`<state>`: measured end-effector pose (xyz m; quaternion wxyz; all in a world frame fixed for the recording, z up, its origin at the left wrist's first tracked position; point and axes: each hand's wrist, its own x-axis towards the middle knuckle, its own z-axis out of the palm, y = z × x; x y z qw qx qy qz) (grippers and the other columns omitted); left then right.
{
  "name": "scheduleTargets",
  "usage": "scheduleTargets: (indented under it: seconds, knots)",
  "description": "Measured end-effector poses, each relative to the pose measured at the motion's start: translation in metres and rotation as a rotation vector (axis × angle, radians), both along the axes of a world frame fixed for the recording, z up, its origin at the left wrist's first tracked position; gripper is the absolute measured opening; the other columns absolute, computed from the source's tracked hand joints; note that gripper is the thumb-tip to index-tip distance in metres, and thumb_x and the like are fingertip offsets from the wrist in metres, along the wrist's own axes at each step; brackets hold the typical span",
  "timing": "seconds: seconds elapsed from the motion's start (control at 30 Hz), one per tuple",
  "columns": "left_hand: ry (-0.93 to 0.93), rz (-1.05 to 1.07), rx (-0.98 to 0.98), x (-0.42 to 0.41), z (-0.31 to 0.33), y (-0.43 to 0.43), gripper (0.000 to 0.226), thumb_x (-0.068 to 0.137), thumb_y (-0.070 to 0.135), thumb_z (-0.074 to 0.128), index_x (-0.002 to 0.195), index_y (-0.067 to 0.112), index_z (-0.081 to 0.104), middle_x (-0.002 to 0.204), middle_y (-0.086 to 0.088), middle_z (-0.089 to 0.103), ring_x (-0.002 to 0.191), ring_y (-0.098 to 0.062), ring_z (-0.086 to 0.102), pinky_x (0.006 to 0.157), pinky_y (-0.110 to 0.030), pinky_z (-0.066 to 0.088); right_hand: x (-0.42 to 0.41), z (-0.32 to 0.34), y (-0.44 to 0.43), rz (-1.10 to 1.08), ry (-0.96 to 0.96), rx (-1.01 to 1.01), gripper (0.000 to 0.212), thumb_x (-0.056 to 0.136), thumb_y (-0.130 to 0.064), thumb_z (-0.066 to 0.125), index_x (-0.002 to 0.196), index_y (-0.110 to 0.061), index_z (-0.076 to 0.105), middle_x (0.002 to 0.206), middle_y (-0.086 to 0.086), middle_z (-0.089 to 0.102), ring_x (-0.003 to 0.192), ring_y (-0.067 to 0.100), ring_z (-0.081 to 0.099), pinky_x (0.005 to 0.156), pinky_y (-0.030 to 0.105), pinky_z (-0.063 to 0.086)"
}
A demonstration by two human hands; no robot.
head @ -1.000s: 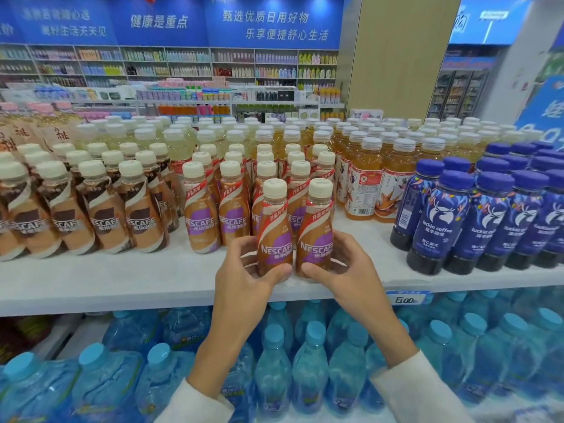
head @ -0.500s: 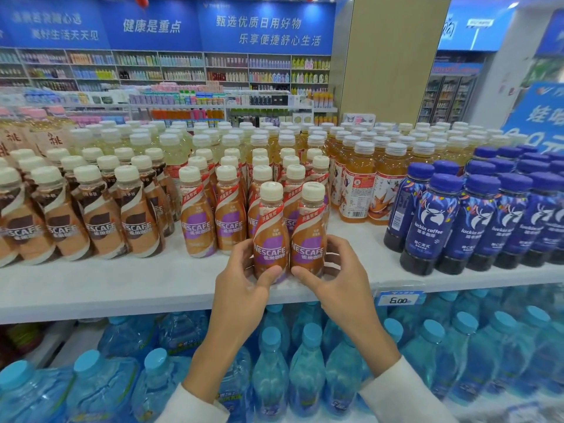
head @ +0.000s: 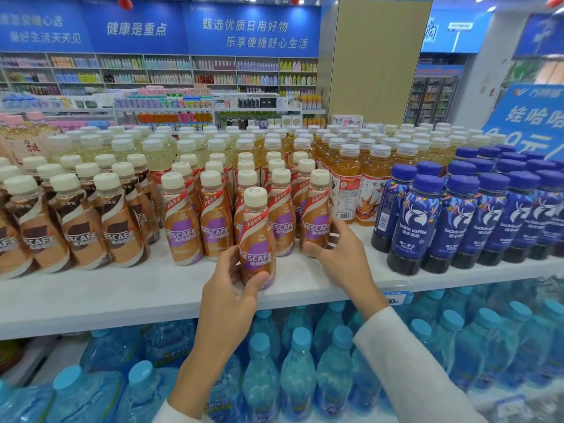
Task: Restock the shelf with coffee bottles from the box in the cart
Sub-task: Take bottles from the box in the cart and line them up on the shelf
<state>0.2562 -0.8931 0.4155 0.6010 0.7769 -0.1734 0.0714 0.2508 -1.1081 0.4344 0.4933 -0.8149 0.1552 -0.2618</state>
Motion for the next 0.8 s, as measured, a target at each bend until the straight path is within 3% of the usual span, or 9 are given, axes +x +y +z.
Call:
scheduleTargets:
  seconds: [0.23,0.37,0.53,0.63,0.8]
  knots:
    - [-0.009,-0.001,0.003,0.001,-0.001,-0.001,0.05,0.089,0.029,0.074,0.128,0.04,0.044,0.12,0.023,0.06,0.11,0.004,0.06,0.096,-0.02,0.048,0.007,0.0,0.0,0.048,0.011,0.015,0.079,0.083,-0.022,0.082,0.151,-0.025,0.042,0.138,-0.007,0.06,0.108,0.004,0.056,0.075,0.005,0.041]
    - [-0.007,0.003,0.0,0.001,-0.003,-0.003,0.051,0.089,0.029,0.073,0.128,0.04,0.042,0.122,0.02,0.059,0.11,0.001,0.06,0.09,-0.012,0.045,0.009,0.001,0.0,0.05,0.023,0.017,0.08,0.085,-0.022,0.08,0.153,-0.027,0.038,0.143,-0.007,0.057,0.112,0.004,0.053,0.087,0.015,0.043]
    - [-0.012,0.006,-0.001,0.0,-0.003,-0.002,0.049,0.089,0.028,0.073,0.125,0.042,0.043,0.117,0.029,0.058,0.107,0.01,0.06,0.086,-0.006,0.045,0.01,-0.002,0.001,0.045,0.012,0.002,0.081,0.085,-0.023,0.08,0.153,-0.03,0.037,0.143,-0.01,0.056,0.116,0.003,0.054,0.083,0.008,0.041]
    - [-0.021,0.015,0.0,-0.001,-0.003,-0.003,0.048,0.09,0.027,0.074,0.125,0.043,0.045,0.116,0.032,0.059,0.106,0.016,0.058,0.082,-0.001,0.044,0.01,-0.003,0.0,0.044,0.009,0.0,0.079,0.085,-0.024,0.08,0.152,-0.03,0.039,0.14,-0.009,0.058,0.117,0.005,0.056,0.087,0.014,0.044]
    - [-0.014,0.088,0.008,0.0,-0.002,0.014,0.049,0.091,0.025,0.073,0.131,0.038,0.046,0.118,0.025,0.061,0.109,0.004,0.061,0.083,-0.006,0.044,0.01,-0.003,-0.001,0.058,0.029,-0.026,0.08,0.087,-0.029,0.078,0.154,-0.03,0.035,0.145,-0.007,0.054,0.12,0.009,0.055,0.095,0.024,0.045]
